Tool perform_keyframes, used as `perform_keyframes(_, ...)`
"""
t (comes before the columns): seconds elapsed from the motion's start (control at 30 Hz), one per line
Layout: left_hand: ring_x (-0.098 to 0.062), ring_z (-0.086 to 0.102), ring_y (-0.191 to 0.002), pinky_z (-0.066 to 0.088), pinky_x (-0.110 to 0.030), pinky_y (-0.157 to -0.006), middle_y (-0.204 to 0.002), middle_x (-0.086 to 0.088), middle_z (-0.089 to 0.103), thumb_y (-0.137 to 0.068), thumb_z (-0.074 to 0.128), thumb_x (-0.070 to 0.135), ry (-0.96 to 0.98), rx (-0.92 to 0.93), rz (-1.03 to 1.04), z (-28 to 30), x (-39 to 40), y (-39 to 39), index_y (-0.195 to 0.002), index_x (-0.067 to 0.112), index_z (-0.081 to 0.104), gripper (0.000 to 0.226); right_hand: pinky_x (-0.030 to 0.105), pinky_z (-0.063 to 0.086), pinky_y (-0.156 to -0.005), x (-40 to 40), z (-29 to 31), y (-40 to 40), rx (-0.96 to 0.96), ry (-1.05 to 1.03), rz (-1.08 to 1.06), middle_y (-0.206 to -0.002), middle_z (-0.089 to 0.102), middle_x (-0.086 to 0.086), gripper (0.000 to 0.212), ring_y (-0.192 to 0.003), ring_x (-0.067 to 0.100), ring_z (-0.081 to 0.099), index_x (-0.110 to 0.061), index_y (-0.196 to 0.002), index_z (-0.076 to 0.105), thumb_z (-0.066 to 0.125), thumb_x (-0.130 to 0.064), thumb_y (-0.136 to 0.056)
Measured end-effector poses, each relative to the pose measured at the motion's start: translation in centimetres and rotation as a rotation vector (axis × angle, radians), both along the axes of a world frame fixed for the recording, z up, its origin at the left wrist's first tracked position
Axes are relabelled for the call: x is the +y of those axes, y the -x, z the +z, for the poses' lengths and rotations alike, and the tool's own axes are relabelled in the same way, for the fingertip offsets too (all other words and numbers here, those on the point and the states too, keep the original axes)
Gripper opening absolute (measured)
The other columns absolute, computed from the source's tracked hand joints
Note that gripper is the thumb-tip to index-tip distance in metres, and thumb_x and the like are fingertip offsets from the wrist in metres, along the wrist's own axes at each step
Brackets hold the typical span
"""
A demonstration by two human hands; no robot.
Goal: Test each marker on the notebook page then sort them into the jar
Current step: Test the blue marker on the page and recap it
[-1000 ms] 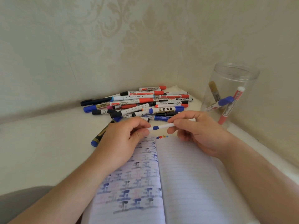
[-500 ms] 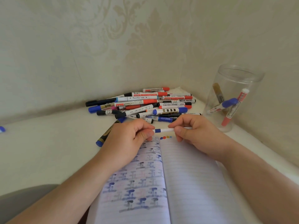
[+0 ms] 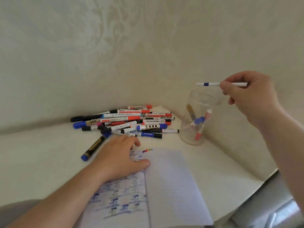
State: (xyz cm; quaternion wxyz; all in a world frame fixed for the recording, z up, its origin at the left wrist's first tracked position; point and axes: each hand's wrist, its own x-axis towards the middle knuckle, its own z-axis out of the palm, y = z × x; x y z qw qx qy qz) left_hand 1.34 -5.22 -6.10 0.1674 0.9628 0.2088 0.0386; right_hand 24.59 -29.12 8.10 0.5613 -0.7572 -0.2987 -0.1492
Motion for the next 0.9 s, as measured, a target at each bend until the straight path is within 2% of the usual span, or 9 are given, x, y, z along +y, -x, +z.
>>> perform_keyframes(0.1, -0.006, 0.044, -0.114, 0.045, -0.034, -0.097, -0.114, 0.025, 0.047, -0.07, 0.054, 0.091, 0.015, -0.025, 0.012, -0.2, 0.1, -0.1, -0.13, 0.049, 0.043, 0.075, 0.024, 0.039, -0.046, 0.3, -0.7, -1.4, 0.074, 0.225, -0.043, -0.068, 0.06, 0.002, 0.023, -0.051, 0.016, 0.047, -0.014, -0.084, 0.073, 0.083, -0.035, -0.088)
perform_keyframes(0.2, -0.007, 0.045, -0.112, 0.045, -0.034, -0.096, -0.113, 0.024, 0.047, -0.07, 0.056, 0.091, 0.021, -0.031, 0.014, -0.2, 0.1, -0.1, -0.129, 0.047, 0.043, 0.074, 0.03, 0.031, -0.054, 1.3, -1.3, -1.6, 0.06, 0.374, -0.088, -0.06, 0.044, -0.004, 0.047, -0.057, 0.019, 0.037, -0.009, -0.071, 0.063, 0.076, -0.05, -0.091)
perform_keyframes(0.3, -0.007, 0.045, -0.112, 0.045, -0.035, -0.097, -0.114, 0.022, 0.047, -0.071, 0.057, 0.09, 0.027, -0.035, 0.017, -0.3, 0.1, 0.0, -0.131, 0.047, 0.042, 0.076, 0.032, 0.034, -0.059, 2.6, -1.2, -1.7, 0.05, 0.456, -0.151, -0.068, 0.053, 0.001, 0.059, -0.062, 0.021, 0.043, -0.004, -0.087, 0.069, 0.065, -0.062, -0.089)
perform_keyframes(0.43, -0.007, 0.045, -0.112, 0.046, -0.036, -0.097, -0.114, 0.021, 0.048, -0.07, 0.058, 0.09, 0.028, -0.039, 0.022, -0.6, 0.2, 0.0, -0.133, 0.047, 0.041, 0.078, 0.027, 0.044, -0.057, 2.7, -0.3, -0.8, 0.011, 0.59, -0.256, -0.076, 0.067, -0.004, 0.021, -0.064, 0.018, 0.06, -0.021, -0.097, 0.074, 0.064, -0.037, -0.088)
perform_keyframes(0.57, -0.006, 0.045, -0.11, 0.045, -0.035, -0.094, -0.113, 0.022, 0.048, -0.069, 0.057, 0.09, 0.029, -0.044, 0.017, -0.7, 0.3, -0.1, -0.129, 0.047, 0.042, 0.076, 0.034, 0.045, -0.069, 2.6, 0.2, 1.9, -0.298, 0.542, -0.286, -0.078, 0.062, -0.002, 0.023, -0.078, 0.026, 0.062, -0.029, -0.11, 0.067, 0.059, -0.025, -0.089)
perform_keyframes(0.67, -0.007, 0.045, -0.109, 0.045, -0.035, -0.093, -0.112, 0.022, 0.048, -0.069, 0.057, 0.091, 0.03, -0.037, 0.015, -0.6, 0.3, -0.1, -0.125, 0.047, 0.043, 0.072, 0.031, 0.039, -0.066, 4.7, -1.3, 6.0, -0.431, 0.48, -0.087, -0.072, 0.056, -0.01, 0.017, -0.072, 0.016, 0.055, -0.03, -0.1, 0.07, 0.06, -0.021, -0.091)
perform_keyframes(0.73, -0.007, 0.045, -0.109, 0.045, -0.035, -0.094, -0.112, 0.021, 0.049, -0.069, 0.057, 0.09, 0.033, -0.031, 0.015, -0.5, 0.2, -0.1, -0.121, 0.047, 0.042, 0.069, 0.029, 0.04, -0.066, 7.2, -3.9, 7.7, -0.429, 0.606, 0.093, -0.074, 0.06, -0.014, 0.016, -0.072, 0.01, 0.055, -0.03, -0.097, 0.074, 0.061, -0.021, -0.093)
perform_keyframes(0.8, -0.007, 0.045, -0.109, 0.045, -0.035, -0.093, -0.112, 0.021, 0.049, -0.07, 0.058, 0.088, 0.033, -0.044, 0.023, -0.5, 0.2, 0.0, -0.118, 0.046, 0.043, 0.066, 0.03, 0.044, -0.07, 10.0, -7.2, 7.4, -0.399, 0.842, 0.213, -0.083, 0.066, -0.01, 0.015, -0.082, 0.015, 0.06, -0.027, -0.094, 0.075, 0.06, -0.027, -0.096)
perform_keyframes(0.9, -0.007, 0.045, -0.108, 0.045, -0.033, -0.089, -0.107, 0.023, 0.047, -0.07, 0.06, 0.086, 0.006, -0.073, 0.031, -0.6, 0.1, 0.0, -0.118, 0.044, 0.045, 0.066, 0.032, 0.041, -0.066, 12.9, -11.6, 5.9, -0.341, 1.045, 0.218, -0.083, 0.062, -0.004, 0.015, -0.084, 0.021, 0.061, -0.026, -0.088, 0.071, 0.065, -0.036, -0.097)
